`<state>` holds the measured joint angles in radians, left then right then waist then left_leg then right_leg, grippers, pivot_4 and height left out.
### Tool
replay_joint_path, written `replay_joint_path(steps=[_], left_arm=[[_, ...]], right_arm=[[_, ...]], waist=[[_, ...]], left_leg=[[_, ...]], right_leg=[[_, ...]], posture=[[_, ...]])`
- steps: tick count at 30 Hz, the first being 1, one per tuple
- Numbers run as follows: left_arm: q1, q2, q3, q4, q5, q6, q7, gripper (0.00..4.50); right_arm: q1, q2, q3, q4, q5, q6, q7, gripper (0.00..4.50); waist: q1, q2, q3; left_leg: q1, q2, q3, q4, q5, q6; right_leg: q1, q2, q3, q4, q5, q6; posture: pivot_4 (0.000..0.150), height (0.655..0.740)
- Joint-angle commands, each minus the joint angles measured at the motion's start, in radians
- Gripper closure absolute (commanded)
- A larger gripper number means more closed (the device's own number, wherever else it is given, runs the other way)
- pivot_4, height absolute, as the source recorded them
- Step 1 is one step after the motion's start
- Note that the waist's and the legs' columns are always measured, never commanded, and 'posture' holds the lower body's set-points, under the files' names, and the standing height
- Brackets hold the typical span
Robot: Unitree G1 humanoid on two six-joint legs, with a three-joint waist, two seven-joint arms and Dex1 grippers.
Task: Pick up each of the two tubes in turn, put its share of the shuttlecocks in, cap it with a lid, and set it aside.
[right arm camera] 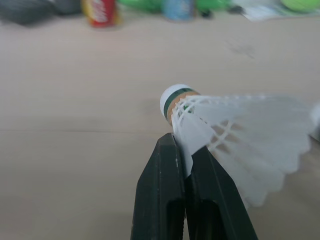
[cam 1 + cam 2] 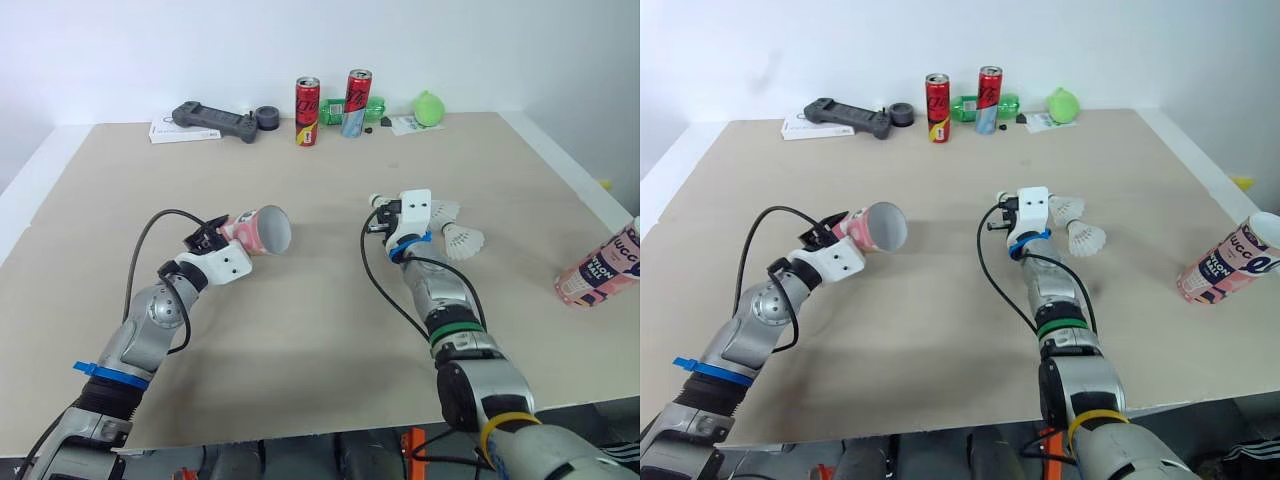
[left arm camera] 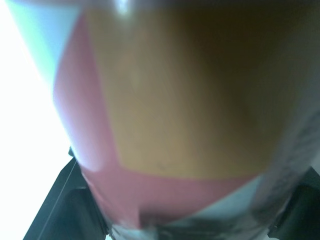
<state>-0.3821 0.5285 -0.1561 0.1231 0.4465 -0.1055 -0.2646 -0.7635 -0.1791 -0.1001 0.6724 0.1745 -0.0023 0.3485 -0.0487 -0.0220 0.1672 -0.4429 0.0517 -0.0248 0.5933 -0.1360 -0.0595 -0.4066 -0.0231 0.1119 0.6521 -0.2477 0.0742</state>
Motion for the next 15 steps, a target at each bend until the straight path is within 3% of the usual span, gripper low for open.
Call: replay_joint_path(steps=[1,4,7,15], left_arm=[[-0.018,0.006,0.005,-0.038,0.008,0.033,-0.019,1.31],[-0.027,-0.004,0.002,-0.035,0.004,0.063,-0.034,1.31],[-0.036,-0.011,-0.007,-0.016,0.003,0.08,-0.044,1.31],[-0.07,-0.049,-0.032,0.029,-0.003,0.108,-0.066,1.31]], right_arm=[[0.103,-0.062,0.076,-0.423,0.132,0.088,0.261,4.41],[0.175,-0.138,0.114,-0.709,0.249,0.248,0.375,4.41],[0.181,-0.178,0.162,-0.831,0.256,0.34,0.394,4.41],[0.151,-0.128,0.327,-0.819,0.105,0.333,0.357,4.41]], waist=[[0.0,0.001,0.001],[0.002,0.003,0.002],[0.001,0.002,0.001],[0.001,0.002,0.001]], left_leg=[[0.0,0.0,0.0,0.0,0.0,0.0],[-0.001,0.0,-0.001,0.0,0.0,0.0],[-0.001,0.0,-0.001,0.002,0.0,0.0],[0.002,0.001,-0.001,0.005,0.002,0.002]], right_leg=[[0.0,0.0,0.0,0.0,0.0,0.0],[0.0,0.0,0.0,0.0,-0.001,0.001],[0.0,0.0,-0.001,0.001,-0.002,0.003],[0.0,0.001,-0.001,0.005,-0.003,0.005]], posture=[[0.15,0.74],[0.15,0.74],[0.15,0.74],[0.15,0.74]])
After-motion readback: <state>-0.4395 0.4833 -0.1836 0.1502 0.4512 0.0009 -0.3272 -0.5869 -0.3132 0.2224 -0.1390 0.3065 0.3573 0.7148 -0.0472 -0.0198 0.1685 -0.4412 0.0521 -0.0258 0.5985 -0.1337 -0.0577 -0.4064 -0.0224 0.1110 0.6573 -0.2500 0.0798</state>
